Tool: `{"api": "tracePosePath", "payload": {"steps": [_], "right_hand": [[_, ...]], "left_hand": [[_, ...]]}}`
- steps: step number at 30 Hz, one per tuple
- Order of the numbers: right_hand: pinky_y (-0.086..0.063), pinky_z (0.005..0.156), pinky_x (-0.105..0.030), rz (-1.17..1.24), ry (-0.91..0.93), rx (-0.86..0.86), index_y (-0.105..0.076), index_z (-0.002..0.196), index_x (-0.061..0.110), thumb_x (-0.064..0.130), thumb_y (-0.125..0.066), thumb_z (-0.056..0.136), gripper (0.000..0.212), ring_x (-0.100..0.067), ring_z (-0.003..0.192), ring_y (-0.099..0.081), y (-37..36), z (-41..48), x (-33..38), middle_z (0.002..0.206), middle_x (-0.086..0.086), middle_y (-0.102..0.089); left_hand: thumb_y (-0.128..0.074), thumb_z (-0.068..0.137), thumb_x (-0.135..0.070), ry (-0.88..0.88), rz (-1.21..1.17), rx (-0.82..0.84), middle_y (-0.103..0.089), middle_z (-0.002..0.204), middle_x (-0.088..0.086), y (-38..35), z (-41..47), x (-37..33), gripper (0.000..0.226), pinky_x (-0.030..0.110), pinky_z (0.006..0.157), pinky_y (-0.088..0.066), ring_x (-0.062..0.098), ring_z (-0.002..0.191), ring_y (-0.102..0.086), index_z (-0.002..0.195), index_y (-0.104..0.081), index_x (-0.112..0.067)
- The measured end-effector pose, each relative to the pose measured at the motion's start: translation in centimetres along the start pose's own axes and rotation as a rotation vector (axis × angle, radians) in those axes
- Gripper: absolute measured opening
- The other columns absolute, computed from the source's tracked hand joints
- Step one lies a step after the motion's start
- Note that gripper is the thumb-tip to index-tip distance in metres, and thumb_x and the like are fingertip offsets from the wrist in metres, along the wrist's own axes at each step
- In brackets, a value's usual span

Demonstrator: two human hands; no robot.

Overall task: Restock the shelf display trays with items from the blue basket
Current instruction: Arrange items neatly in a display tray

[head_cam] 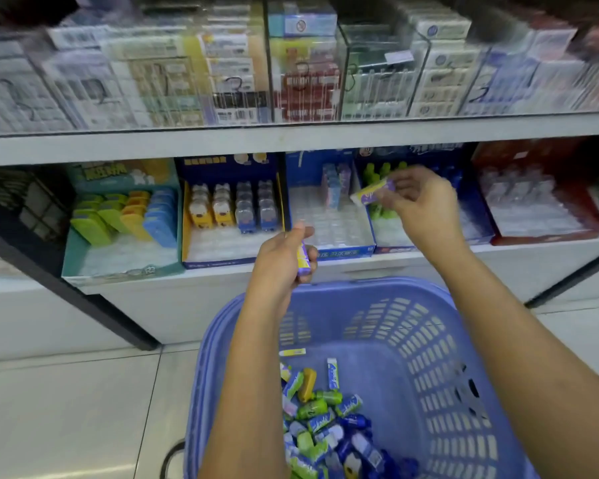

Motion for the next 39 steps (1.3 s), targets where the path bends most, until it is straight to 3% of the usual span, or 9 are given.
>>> {"api": "tracePosePath", "payload": {"steps": [4, 7, 10, 16, 23, 28, 32, 35, 39], "right_hand": [[-0.042, 0.065, -0.006, -0.270, 0.156, 0.105, -0.068, 0.086, 0.001, 0.001, -0.062, 0.082, 0.007, -0.004, 0.074, -0.065, -1.9, 3.6, 1.4, 0.078, -0.003, -0.071], [-0.047, 0.081, -0.022, -0.579, 0.155, 0.273, -0.071, 0.092, 0.007, 0.006, -0.052, 0.088, 0.019, -0.019, 0.095, -0.064, -3.9, 5.8, 0.8, 0.097, -0.007, -0.072], [-0.046, 0.092, -0.030, -0.676, 0.096, 0.400, -0.066, 0.109, 0.012, 0.013, -0.052, 0.092, 0.022, -0.024, 0.107, -0.059, -4.5, 7.3, 0.0, 0.114, -0.009, -0.066], [-0.043, 0.087, -0.025, -0.628, 0.061, 0.474, -0.065, 0.103, 0.018, 0.016, -0.055, 0.091, 0.015, -0.017, 0.101, -0.058, -4.7, 8.2, -0.2, 0.109, -0.002, -0.066], [-0.045, 0.090, -0.032, -0.795, 0.021, 0.595, -0.065, 0.110, 0.019, 0.020, -0.061, 0.087, 0.023, -0.024, 0.106, -0.056, -5.4, 8.7, -0.4, 0.116, -0.004, -0.063], [-0.047, 0.092, -0.036, -0.914, 0.047, 0.606, -0.065, 0.112, 0.011, 0.015, -0.059, 0.089, 0.025, -0.029, 0.106, -0.057, -6.3, 8.2, 0.4, 0.116, -0.011, -0.063], [-0.039, 0.063, -0.023, -0.914, 0.097, 0.496, -0.065, 0.097, 0.010, 0.014, -0.054, 0.090, 0.014, -0.027, 0.091, -0.057, -5.6, 7.0, 1.2, 0.092, -0.005, -0.063], [-0.042, 0.058, -0.021, -0.607, 0.083, 0.305, -0.063, 0.085, 0.015, 0.015, -0.058, 0.089, 0.007, -0.020, 0.071, -0.056, -4.4, 4.2, 1.6, 0.077, -0.001, -0.059], [-0.053, 0.052, -0.020, 0.296, -0.403, 0.394, -0.065, 0.086, 0.010, 0.031, -0.063, 0.087, 0.021, -0.013, 0.053, -0.065, -3.6, -1.4, 0.7, 0.069, -0.007, -0.068]], "left_hand": [[-0.045, 0.098, -0.036, 0.016, -0.049, 0.005, -0.063, 0.053, 0.001, -1.1, 0.4, 0.6, 0.039, 0.015, 0.037, -0.033, 0.007, 0.041, -0.046, 0.084, -0.067, -0.008], [-0.046, 0.097, -0.039, 0.063, -0.048, -0.035, -0.064, 0.052, 0.002, -1.3, 0.6, 0.9, 0.039, 0.015, 0.036, -0.033, 0.008, 0.039, -0.050, 0.079, -0.064, -0.009], [-0.046, 0.096, -0.042, 0.134, -0.124, -0.029, -0.059, 0.050, 0.000, -1.1, 0.7, 1.2, 0.039, 0.015, 0.032, -0.030, 0.009, 0.036, -0.047, 0.076, -0.060, -0.012], [-0.041, 0.098, -0.043, 0.161, -0.173, 0.019, -0.052, 0.048, 0.001, -0.8, 1.0, 1.4, 0.040, 0.016, 0.030, -0.022, 0.008, 0.031, -0.031, 0.080, -0.059, -0.011], [-0.036, 0.101, -0.033, 0.154, -0.284, 0.120, -0.073, 0.077, 0.006, -1.8, 0.9, 1.1, 0.039, 0.018, 0.047, -0.051, 0.016, 0.057, -0.068, 0.095, -0.065, -0.007], [-0.043, 0.099, -0.035, 0.098, -0.312, 0.074, -0.069, 0.082, 0.005, -1.6, 1.0, 0.9, 0.037, 0.022, 0.058, -0.053, 0.016, 0.072, -0.066, 0.095, -0.070, -0.010], [-0.045, 0.099, -0.030, 0.030, -0.261, 0.043, -0.058, 0.073, -0.001, -1.7, 1.1, 0.6, 0.033, 0.017, 0.047, -0.039, 0.006, 0.054, -0.045, 0.098, -0.070, -0.010], [-0.052, 0.096, -0.021, -0.047, -0.248, 0.046, -0.067, 0.075, -0.001, -1.7, 1.1, 0.5, 0.020, 0.016, 0.058, -0.051, 0.006, 0.063, -0.061, 0.098, -0.067, -0.008], [-0.054, 0.094, -0.010, -0.173, -0.207, 0.010, -0.071, 0.086, 0.002, -2.0, 1.2, 0.4, 0.012, 0.019, 0.075, -0.055, 0.011, 0.082, -0.068, 0.095, -0.066, -0.009]]}}
Point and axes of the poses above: each hand's wrist, its own z-axis towards the middle knuckle, its own y-axis out of the back of the hand, x = y × z, the point moved 4 cm from there along z, towards the middle knuckle
